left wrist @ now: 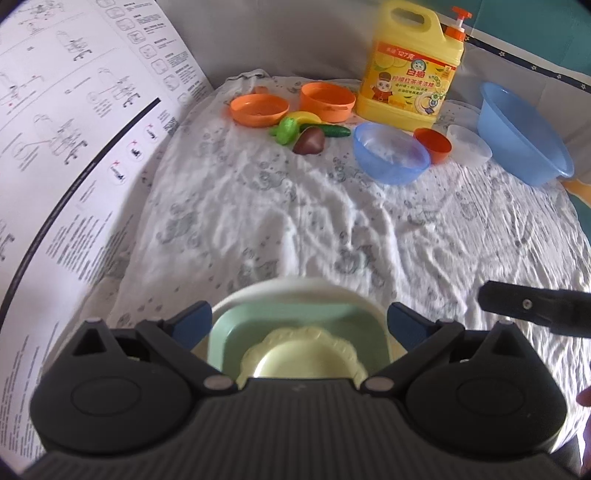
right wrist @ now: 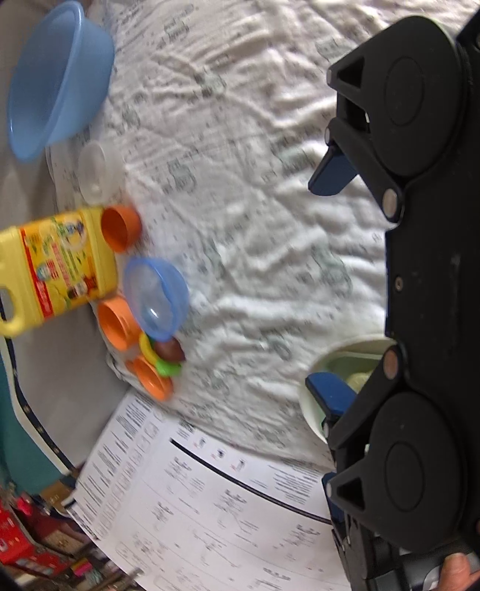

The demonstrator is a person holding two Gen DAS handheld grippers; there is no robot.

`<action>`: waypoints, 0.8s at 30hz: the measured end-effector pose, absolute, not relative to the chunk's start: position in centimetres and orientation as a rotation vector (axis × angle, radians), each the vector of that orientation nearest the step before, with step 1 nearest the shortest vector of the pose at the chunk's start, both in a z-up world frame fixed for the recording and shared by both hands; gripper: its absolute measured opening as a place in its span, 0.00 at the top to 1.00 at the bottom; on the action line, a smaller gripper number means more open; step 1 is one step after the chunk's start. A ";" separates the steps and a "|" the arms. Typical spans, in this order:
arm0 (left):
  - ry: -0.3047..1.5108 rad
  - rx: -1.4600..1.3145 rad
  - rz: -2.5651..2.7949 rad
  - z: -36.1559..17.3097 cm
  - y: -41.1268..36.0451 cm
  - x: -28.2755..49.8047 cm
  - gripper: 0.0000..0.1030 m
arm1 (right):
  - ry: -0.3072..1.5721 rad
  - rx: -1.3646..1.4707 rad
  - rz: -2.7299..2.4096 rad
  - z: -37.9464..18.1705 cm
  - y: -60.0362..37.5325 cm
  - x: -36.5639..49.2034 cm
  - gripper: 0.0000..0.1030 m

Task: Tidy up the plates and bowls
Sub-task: 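Move both grippers to the clear blue bowl and close them on its rim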

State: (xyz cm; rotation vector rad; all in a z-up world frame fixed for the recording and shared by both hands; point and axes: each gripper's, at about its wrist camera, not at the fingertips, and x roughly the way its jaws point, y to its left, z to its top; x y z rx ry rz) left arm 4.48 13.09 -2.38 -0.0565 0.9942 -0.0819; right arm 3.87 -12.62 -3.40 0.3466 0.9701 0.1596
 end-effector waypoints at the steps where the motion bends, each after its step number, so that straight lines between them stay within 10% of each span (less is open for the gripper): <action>1: 0.996 -0.059 -0.079 -2.4 12.9 5.1 0.00 | 0.967 0.349 0.149 -3.3 -13.2 4.1 0.00; 24: 0.940 0.025 -0.079 -2.9 6.4 21.2 0.00 | 0.942 0.434 0.077 -3.4 -16.0 20.4 0.00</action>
